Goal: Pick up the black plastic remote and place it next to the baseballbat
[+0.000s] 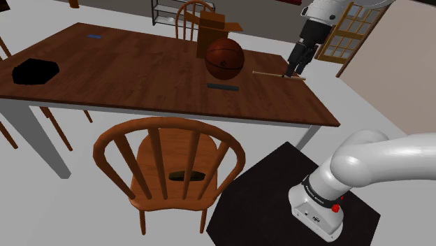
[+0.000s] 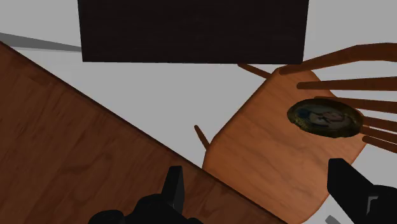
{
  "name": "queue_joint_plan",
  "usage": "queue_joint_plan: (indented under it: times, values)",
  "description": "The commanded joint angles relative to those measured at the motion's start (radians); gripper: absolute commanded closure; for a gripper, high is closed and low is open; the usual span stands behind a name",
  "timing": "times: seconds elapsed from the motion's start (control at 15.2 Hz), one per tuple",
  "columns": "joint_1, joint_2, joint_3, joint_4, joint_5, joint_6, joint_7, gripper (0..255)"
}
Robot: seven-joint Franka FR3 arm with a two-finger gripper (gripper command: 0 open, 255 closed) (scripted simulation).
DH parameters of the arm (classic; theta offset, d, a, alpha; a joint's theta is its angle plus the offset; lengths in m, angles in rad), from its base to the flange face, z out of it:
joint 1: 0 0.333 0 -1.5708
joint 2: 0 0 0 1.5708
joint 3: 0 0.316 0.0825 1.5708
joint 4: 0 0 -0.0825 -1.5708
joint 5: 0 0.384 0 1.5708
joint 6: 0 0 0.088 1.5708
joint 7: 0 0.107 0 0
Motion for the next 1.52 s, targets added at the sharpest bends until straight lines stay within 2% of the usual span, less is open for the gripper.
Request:
queue_joint_plan:
  times: [0.0,0.4,0.73,1.06,1.45]
  values:
    - [0.0,0.0,0.0,0.0,0.0,0.0,0.0,0]
    - [0.011,0.142,-0.07,-0.022,-0.062,0.168,-0.169,0]
    - [0.024,0.292,-0.123,0.001,-0.091,0.303,-0.303,0]
    - [0.037,0.463,-0.168,0.06,-0.095,0.423,-0.435,0]
    - [0.046,0.685,-0.202,0.178,-0.067,0.538,-0.593,0]
